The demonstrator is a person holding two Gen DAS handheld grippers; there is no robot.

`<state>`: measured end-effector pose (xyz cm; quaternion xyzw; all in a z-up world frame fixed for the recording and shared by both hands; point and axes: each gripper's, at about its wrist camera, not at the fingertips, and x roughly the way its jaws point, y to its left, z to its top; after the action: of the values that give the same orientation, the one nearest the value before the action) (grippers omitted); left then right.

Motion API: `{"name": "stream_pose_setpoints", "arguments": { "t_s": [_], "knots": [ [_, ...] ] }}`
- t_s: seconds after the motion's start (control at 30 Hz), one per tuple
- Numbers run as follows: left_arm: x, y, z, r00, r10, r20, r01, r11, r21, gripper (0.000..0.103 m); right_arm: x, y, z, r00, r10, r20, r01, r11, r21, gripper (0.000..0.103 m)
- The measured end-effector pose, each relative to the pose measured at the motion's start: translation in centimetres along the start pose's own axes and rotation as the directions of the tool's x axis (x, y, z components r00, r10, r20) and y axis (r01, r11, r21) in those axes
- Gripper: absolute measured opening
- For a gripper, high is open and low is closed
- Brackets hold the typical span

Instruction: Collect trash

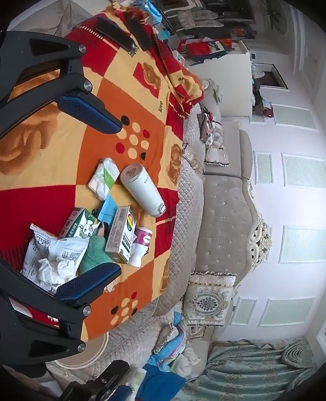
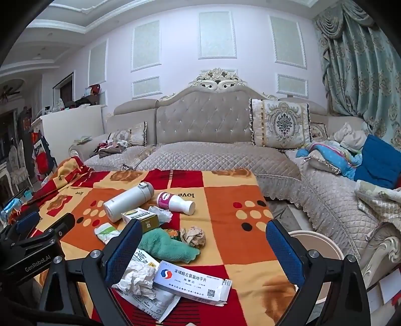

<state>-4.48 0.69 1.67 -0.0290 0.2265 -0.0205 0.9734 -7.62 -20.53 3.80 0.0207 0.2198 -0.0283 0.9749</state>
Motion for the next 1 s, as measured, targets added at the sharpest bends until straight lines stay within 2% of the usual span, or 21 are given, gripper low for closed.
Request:
{"name": "stream_pose_setpoints", "arguments": {
  "t_s": [1.0],
  "knots": [
    [-0.28,-0.45,0.1,1.0,-0.009,0.003,0.009,1.0,0.011,0.102,-0.17,-0.25,-0.1,1.0,-0.002,0.0,0.002,1.0,0.006,0.098]
  ]
}}
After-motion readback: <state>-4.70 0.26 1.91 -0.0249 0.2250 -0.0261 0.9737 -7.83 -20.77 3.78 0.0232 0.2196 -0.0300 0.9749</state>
